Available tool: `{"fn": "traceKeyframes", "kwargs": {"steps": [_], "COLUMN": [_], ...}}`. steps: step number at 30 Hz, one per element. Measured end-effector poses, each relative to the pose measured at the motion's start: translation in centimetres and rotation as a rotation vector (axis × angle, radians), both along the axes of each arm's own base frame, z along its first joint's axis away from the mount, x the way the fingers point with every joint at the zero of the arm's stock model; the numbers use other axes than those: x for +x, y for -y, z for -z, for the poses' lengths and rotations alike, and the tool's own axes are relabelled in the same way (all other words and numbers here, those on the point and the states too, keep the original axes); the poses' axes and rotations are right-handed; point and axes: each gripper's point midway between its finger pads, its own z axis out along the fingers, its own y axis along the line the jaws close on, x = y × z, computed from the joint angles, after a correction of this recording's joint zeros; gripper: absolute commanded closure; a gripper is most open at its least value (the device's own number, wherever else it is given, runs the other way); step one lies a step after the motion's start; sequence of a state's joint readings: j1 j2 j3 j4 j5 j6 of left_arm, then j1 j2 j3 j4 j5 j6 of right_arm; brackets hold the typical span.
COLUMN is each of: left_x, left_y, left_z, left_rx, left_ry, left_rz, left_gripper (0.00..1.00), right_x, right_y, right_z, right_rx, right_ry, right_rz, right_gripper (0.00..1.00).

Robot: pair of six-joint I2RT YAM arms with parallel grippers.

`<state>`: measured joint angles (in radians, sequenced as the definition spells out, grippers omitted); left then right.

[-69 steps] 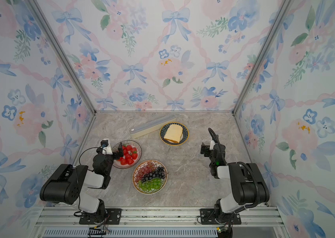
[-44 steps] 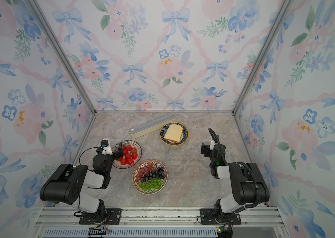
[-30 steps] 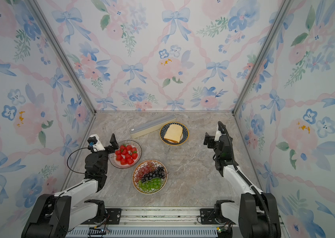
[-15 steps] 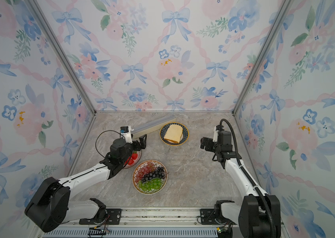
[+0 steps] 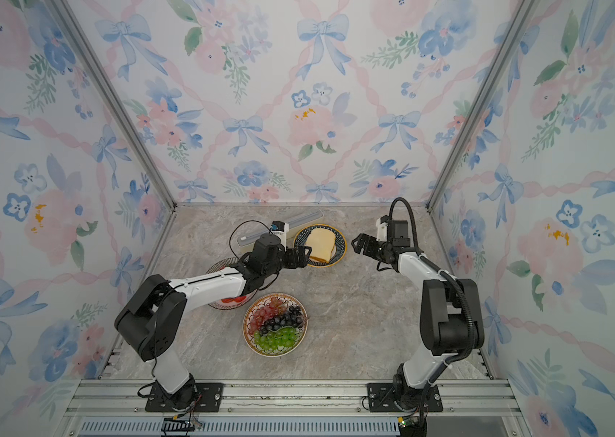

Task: Wrap the plate with plastic wrap
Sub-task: Move the plate to the center of the board.

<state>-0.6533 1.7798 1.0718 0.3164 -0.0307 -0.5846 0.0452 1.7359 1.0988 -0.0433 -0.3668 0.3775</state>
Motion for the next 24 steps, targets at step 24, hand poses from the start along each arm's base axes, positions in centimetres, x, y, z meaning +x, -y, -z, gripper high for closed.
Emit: {"fn": "traceKeyframes", "kwargs": {"steps": [24], "left_x": [6.7], "left_y": [0.3], "left_z": [6.9], "left_rx": [-0.204], "left_ry": [-0.255], "left_rz": [-0.017], "left_gripper": [0.02], "right_x": [6.9], "right_y": [-7.7], "right_z": [4.3], "right_rx": [0.327], "right_ry": [-0.069], "right_rz": [-0.094], "right_gripper": [0.03]}}
